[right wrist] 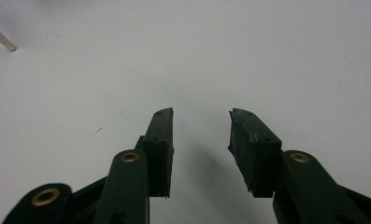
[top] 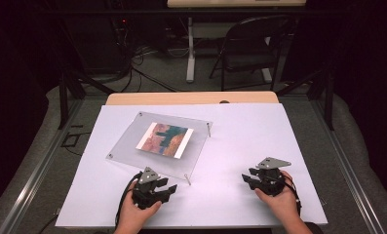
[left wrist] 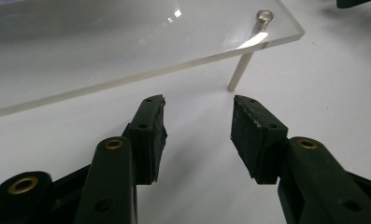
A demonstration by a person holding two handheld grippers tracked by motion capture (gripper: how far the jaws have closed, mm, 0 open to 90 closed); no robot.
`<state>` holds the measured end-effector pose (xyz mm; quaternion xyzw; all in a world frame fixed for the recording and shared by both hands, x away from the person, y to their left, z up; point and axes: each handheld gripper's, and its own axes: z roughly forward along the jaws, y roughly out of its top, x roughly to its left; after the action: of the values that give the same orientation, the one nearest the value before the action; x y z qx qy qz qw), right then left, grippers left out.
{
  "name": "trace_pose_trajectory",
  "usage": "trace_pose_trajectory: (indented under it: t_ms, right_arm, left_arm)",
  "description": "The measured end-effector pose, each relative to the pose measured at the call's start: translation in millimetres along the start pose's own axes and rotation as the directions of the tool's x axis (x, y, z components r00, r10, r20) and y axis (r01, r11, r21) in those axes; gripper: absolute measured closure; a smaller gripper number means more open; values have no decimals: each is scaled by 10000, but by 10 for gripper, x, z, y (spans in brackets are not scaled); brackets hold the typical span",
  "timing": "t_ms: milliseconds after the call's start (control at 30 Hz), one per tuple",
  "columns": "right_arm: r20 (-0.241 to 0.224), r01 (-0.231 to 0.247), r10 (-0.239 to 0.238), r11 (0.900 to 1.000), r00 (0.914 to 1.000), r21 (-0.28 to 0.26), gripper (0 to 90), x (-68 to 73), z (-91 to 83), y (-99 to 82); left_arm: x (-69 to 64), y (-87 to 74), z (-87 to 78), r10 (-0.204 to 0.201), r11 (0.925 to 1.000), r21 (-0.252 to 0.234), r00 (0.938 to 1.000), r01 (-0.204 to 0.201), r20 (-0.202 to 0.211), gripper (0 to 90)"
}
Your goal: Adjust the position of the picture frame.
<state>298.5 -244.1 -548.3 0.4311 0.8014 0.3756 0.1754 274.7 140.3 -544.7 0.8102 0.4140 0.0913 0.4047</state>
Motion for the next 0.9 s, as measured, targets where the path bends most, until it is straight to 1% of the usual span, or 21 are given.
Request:
trace_pose_trajectory:
  t_ms: [67,200,233,333,367,400,433,467,633,667,800,867,900]
  right_arm:
    - [7,-3,3,10000,10000,-2,613,0,-3,0]
    - [-73,-18,18,10000,10000,62,629,-9,-4,-3]
    - [-66,-18,19,10000,10000,79,637,-10,-4,-4]
    - [-59,-16,16,10000,10000,77,644,-13,-6,-3]
    - [-40,-5,6,10000,10000,78,645,-13,-7,-3]
    - [-39,11,-10,10000,10000,71,646,-14,-7,-2]
    - [-58,3,-3,10000,10000,39,646,-16,-7,-3]
    - [-55,-4,5,10000,10000,42,646,-17,-8,-3]
    - [-87,-77,77,10000,9999,9,647,-22,-10,-2]
    - [-70,-104,104,9999,9999,8,647,-22,-13,-2]
    - [-114,-149,149,9999,9998,-5,649,-29,-14,-4]
    - [-99,-166,166,9999,9998,1,649,-32,-12,-3]
    - [-106,-152,152,9999,9998,-14,649,-35,-10,-3]
  left_arm:
    - [-57,39,52,114,9999,-16,9998,-113,157,552]
    - [-121,81,143,98,9999,-35,9997,-98,235,589]
    - [-123,91,159,150,9999,-8,9995,-150,269,605]
    - [-154,127,214,106,9999,-100,9991,-102,418,644]
    - [-161,135,222,149,9998,-119,9989,-144,438,651]
    - [-178,147,236,189,9998,-126,9991,-184,383,658]
    - [-187,153,246,162,9998,-92,9990,-158,426,665]
    - [-197,163,264,229,9997,-85,9990,-226,391,675]
    - [-220,179,337,191,9997,124,9993,-195,321,719]
    - [-222,179,346,121,9998,129,9994,-126,333,726]
    - [-229,195,364,120,9999,58,9996,-122,245,764]
    - [-245,203,389,251,9997,64,9994,-253,218,778]
    - [-245,203,389,251,9997,64,9994,-253,218,789]
